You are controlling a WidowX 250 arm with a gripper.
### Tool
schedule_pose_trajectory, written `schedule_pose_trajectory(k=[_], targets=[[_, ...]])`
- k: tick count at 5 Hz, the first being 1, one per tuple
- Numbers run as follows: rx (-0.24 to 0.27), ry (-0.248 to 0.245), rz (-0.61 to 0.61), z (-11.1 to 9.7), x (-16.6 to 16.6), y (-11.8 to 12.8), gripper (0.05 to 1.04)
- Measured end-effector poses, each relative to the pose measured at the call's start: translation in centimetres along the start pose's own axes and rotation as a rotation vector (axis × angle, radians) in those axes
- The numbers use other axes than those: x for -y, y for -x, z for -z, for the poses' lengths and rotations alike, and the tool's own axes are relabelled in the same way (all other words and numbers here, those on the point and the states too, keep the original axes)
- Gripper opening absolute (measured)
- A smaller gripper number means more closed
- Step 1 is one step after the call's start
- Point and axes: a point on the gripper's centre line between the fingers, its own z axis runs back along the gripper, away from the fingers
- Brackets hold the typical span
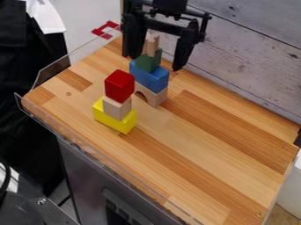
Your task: Put the red block down to the desk
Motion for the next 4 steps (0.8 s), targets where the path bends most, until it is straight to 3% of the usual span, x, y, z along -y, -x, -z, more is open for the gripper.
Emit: schedule_pose_trajectory(k=[2,4], targets=[[-0.089,0.025,0.000,1.4,-0.9,0.3,0.999],[-0.108,0.018,-0.002,1.5,-1.5,0.6,0.999]])
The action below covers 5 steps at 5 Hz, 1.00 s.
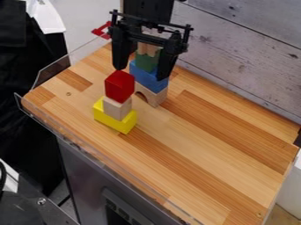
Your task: Put the red block down to the desk
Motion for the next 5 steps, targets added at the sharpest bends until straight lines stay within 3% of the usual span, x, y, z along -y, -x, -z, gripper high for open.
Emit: schedule_pose_trajectory(k=[2,3,5], targets=[[-0.014,-0.041,0.014,1.2,-0.8,0.2,0.999],[0.037,-0.061,0.013,1.4,-1.6,0.5,0.999],[0.142,-0.055,-0.058,1.6,-3.2,0.8,0.999]])
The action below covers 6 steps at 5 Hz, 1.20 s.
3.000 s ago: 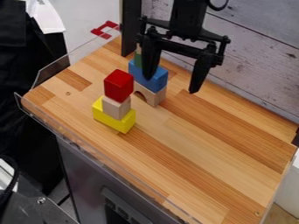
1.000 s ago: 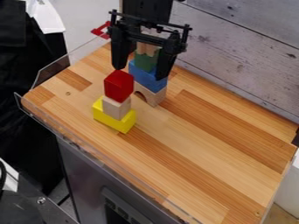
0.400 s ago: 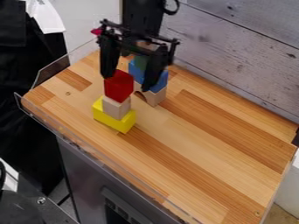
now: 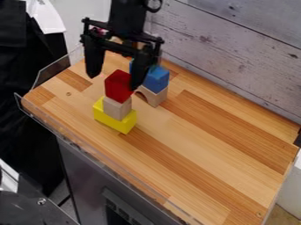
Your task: Put the red block down to the desk
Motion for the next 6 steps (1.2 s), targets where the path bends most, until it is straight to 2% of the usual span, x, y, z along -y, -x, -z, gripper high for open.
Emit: schedule_pose_trajectory(k=[1,2,3,4,5,6], targets=[[0.048,0.008,-0.019,0.3,-0.1,-0.4,0.999],[0.076,0.023,-0.016,0.4,0.1,-0.8,0.999],[0.065,0.040,-0.007,1.1,0.3,-1.4,0.999],[0.041,0.052,-0.019,1.9,0.0,-1.7,0.958],[0.041,0.074,-0.035,2.3,-0.3,-1.9,0.784],[0.038,0.080,-0.042,2.4,-0.3,-1.9,0.564]])
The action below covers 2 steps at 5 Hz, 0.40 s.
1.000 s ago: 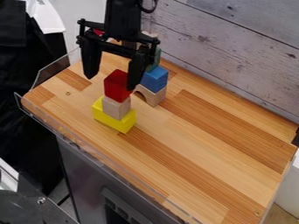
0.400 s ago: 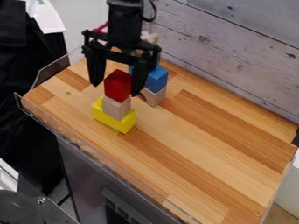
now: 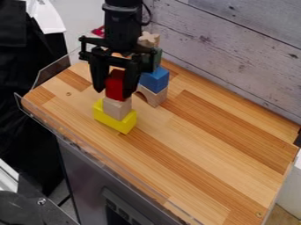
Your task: Put the red block down to the desk
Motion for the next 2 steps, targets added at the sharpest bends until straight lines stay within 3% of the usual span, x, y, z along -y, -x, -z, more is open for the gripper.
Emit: schedule_pose_trajectory(k=[2], targets=[[-0.051,-0.001,0.052,-0.1,2.4,1.1,0.563]])
